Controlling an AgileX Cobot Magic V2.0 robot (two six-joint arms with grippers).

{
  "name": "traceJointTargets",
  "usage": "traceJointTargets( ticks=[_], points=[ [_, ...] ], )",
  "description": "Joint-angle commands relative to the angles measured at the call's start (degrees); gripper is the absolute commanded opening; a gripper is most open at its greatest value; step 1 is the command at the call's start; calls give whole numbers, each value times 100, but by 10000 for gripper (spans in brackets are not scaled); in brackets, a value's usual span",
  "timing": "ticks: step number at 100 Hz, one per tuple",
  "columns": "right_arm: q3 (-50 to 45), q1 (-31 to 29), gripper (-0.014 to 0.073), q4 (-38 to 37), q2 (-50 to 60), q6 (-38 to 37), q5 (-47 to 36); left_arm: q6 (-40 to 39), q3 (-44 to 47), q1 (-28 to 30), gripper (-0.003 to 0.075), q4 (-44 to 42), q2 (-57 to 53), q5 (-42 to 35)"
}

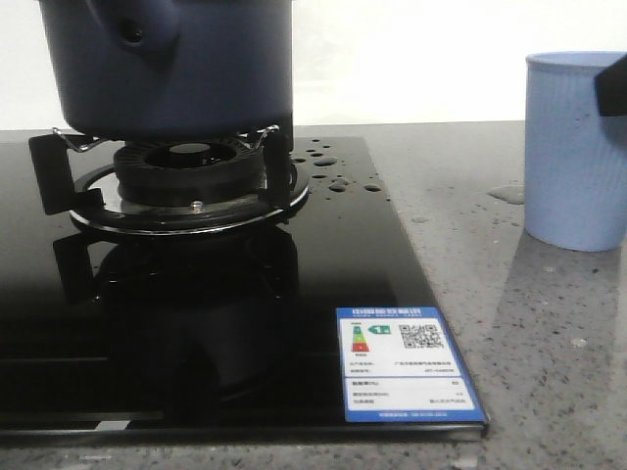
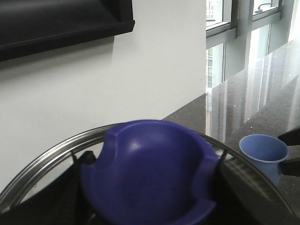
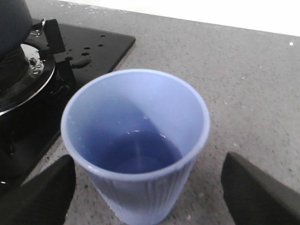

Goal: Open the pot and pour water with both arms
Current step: 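Close the right gripper around the light blue ribbed cup, then lift the cup with the right gripper and carry it over the pot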

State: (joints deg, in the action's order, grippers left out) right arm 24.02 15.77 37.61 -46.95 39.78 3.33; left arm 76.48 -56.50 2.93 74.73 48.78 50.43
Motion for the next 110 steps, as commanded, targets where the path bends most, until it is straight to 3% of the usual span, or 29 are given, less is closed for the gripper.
traceJointTargets(
  ticks=[1,39,55,110],
  points=[
    [214,214,570,66,-179,76,-839,-53,-167,7,232,541,-72,-151],
    [214,1338,570,66,-1202,66,-2554,-53,-167,7,232,541,-72,-151],
    [214,1362,570,76,-1611,-148,-3173,-53,-167,7,232,541,-72,-151],
    [214,1362,527,-247,-2242,-791,-4090,-53,-167,7,232,541,-72,-30]
  ],
)
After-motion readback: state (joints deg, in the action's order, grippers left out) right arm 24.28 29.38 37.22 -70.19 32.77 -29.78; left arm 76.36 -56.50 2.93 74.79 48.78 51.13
